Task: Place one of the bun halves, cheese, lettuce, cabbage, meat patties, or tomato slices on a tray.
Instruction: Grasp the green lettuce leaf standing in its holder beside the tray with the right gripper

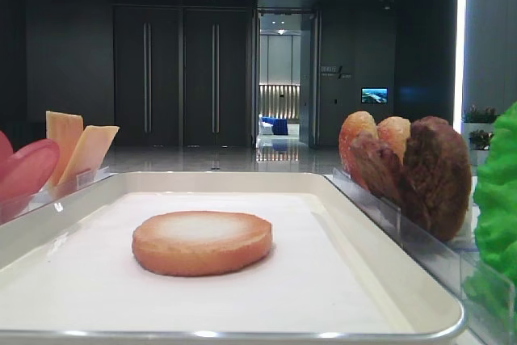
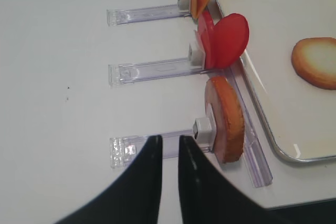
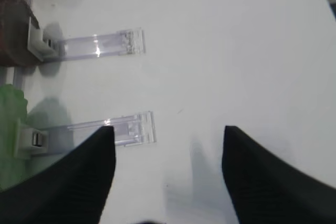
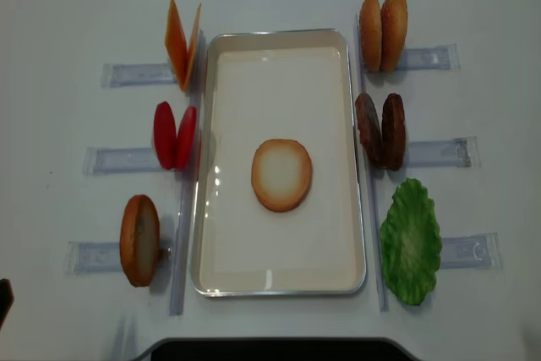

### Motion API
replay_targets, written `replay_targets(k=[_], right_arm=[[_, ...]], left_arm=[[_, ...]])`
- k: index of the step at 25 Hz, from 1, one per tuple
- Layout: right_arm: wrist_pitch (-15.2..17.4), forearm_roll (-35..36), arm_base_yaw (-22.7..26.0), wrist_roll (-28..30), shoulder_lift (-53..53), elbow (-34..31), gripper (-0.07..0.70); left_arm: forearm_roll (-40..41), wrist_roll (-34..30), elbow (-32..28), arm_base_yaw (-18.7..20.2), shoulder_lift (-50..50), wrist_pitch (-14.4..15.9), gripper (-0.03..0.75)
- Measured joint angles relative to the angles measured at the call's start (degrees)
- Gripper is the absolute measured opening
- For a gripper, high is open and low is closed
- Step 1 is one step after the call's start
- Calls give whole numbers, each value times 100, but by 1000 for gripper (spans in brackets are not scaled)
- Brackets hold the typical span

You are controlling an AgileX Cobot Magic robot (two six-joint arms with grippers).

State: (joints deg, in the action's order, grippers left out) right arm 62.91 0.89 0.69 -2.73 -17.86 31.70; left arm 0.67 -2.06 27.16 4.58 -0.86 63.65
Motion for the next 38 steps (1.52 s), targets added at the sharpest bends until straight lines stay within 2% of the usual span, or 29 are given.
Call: replay_targets(k=[3,8,13,15,17,20,24,28,31,38], right_arm=[[-63,170,0,-6,-1303,337,423],[103,577,0,133,-3246,1188,423],[408,833,-203,109,-3892,1659,423],[486,737,-523,-123,-3968,1677,423],[517,510,-1002,-614,-3987,1681,423],[511,113,-1956,-1496,-4024,1681,423],[343,-153,-3113,-2502,-4268,1681,423],[151,-386,-3921,-3224,-4771,1681,423],[44,-420,-4187,-3455,-5090,1681,423],[-267,-355,-4237,-3525,-5336,1683,423]], left_arm=[[0,0,0,0,0,0,62],[0,0,0,0,0,0,24],[-2,0,0,0,0,0,2],[-2,0,0,0,0,0,0],[-2,0,0,0,0,0,0],[-2,0,0,0,0,0,0],[-2,0,0,0,0,0,-1],[-2,0,0,0,0,0,-1],[-2,0,0,0,0,0,-1],[-2,0,0,0,0,0,-1]])
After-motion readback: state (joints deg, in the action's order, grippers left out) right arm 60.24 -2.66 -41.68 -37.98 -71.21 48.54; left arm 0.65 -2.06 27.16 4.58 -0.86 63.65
